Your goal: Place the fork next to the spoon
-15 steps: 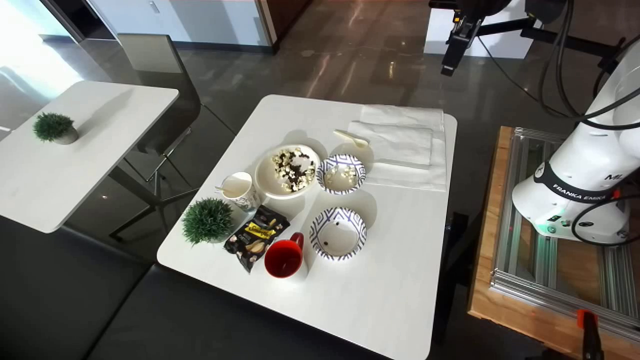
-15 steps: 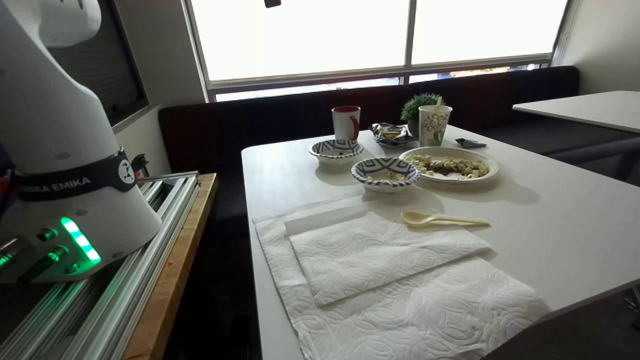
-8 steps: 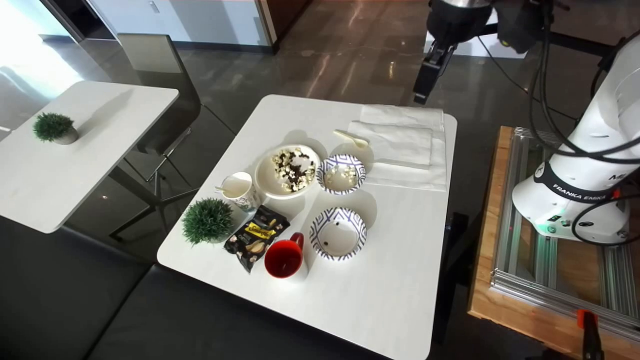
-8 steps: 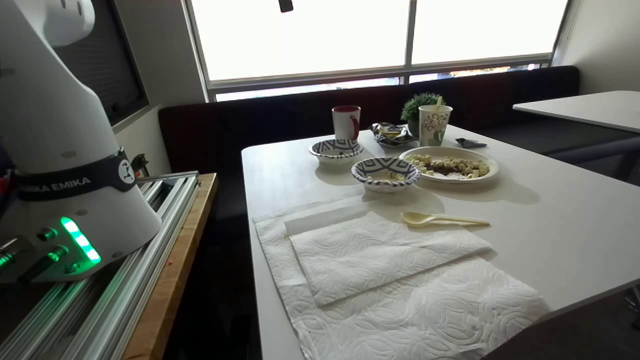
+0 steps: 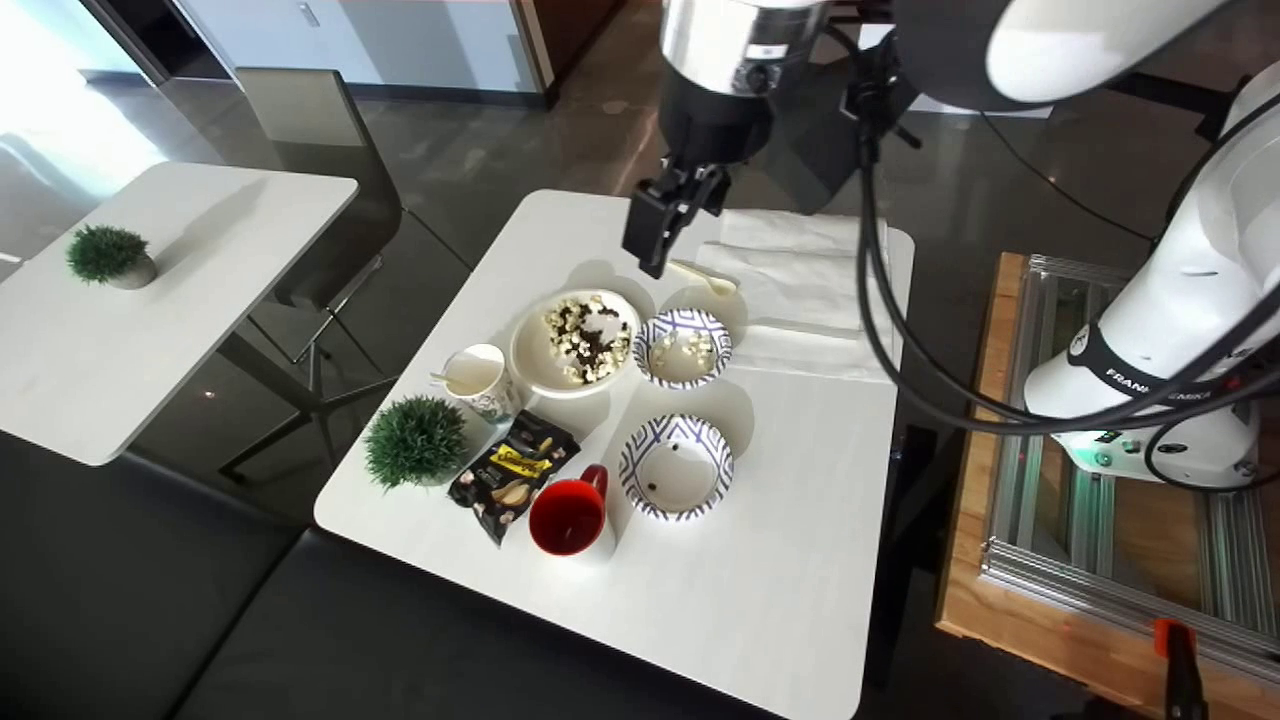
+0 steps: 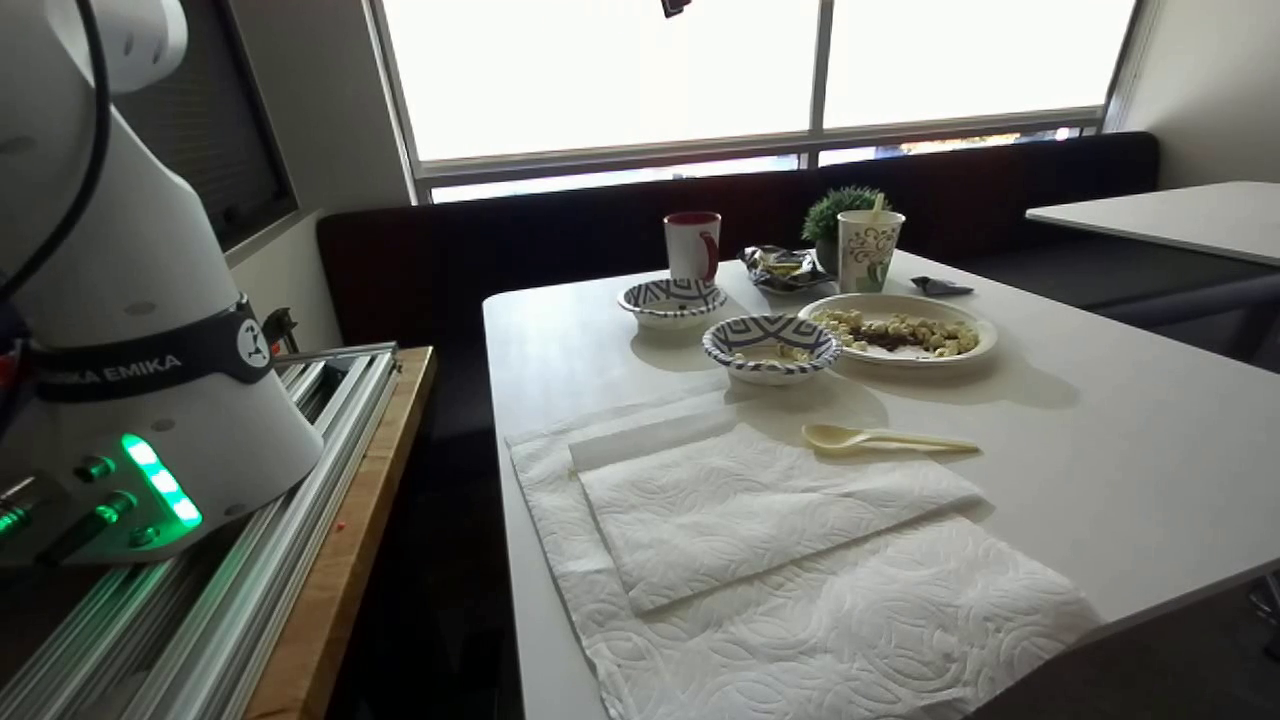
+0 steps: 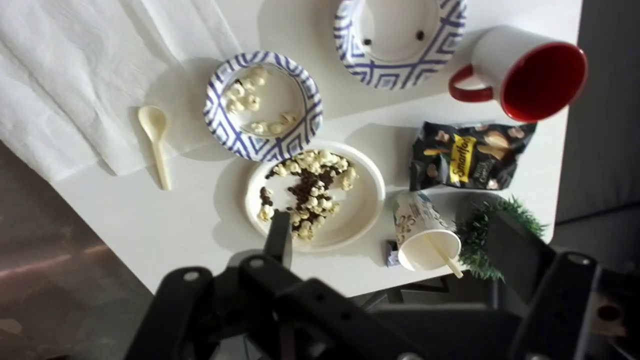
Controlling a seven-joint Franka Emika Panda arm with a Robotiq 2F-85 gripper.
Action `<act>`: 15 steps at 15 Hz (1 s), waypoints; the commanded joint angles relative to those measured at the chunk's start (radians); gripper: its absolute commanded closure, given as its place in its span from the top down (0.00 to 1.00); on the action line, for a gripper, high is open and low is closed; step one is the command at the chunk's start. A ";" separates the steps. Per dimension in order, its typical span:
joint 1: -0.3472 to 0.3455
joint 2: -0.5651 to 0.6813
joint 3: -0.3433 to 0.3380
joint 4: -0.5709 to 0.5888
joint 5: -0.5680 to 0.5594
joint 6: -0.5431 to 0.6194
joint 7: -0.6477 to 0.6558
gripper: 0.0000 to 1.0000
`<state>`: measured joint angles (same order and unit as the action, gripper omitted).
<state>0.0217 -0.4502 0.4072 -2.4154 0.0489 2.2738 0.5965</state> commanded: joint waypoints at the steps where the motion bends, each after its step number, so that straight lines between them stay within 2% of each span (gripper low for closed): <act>1: -0.006 0.244 0.012 0.223 -0.039 0.028 0.127 1.00; 3: 0.003 0.338 0.013 0.315 -0.096 0.026 0.219 1.00; 6: 0.038 0.460 -0.003 0.440 -0.261 -0.018 0.433 1.00; 9: 0.114 0.566 -0.046 0.558 -0.404 -0.079 0.625 1.00; 11: 0.172 0.628 -0.083 0.631 -0.449 -0.132 0.721 1.00; 13: 0.222 0.655 -0.115 0.668 -0.451 -0.168 0.750 1.00; 14: 0.216 0.600 -0.131 0.588 -0.410 -0.114 0.692 1.00; 15: 0.233 0.619 -0.140 0.610 -0.414 -0.127 0.705 1.00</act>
<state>0.2114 0.1709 0.3130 -1.8073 -0.3754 2.1474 1.3084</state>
